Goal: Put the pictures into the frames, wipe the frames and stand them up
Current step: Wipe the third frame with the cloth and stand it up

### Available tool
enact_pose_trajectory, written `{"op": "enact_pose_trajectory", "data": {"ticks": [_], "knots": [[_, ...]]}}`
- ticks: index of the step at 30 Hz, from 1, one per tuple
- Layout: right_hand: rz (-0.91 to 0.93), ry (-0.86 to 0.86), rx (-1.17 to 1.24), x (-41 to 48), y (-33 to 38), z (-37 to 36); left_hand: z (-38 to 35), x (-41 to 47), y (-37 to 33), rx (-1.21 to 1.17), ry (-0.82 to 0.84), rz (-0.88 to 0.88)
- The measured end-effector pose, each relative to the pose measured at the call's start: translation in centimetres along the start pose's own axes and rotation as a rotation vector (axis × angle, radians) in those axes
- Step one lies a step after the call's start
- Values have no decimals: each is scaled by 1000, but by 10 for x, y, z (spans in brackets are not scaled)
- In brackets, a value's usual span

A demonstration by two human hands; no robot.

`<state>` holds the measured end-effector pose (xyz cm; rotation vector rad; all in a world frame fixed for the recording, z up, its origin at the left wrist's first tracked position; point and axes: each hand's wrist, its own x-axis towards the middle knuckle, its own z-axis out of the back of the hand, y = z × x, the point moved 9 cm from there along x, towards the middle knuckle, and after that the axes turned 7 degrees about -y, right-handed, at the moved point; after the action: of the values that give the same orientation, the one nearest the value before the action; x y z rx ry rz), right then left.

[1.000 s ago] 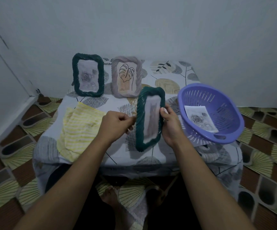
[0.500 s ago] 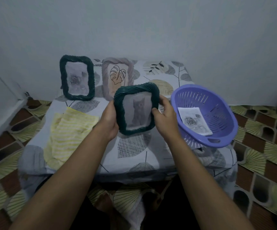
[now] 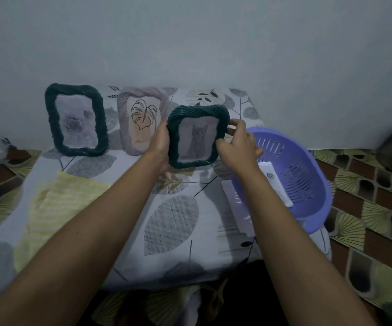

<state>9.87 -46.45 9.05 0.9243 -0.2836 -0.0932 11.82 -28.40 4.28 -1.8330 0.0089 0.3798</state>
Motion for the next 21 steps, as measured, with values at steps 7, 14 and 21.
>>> {"op": "enact_pose_trajectory", "data": {"ticks": [7, 14, 21], "knots": [[-34, 67, -53, 37, -13, -4, -20, 48, 6, 4, -40, 36], [-20, 110, -64, 61, -15, -11, -23, 83, 17, -21, -114, 81], [-21, 138, -83, 72, -18, -19, -23, 100, 25, -61, -163, 151]]}}
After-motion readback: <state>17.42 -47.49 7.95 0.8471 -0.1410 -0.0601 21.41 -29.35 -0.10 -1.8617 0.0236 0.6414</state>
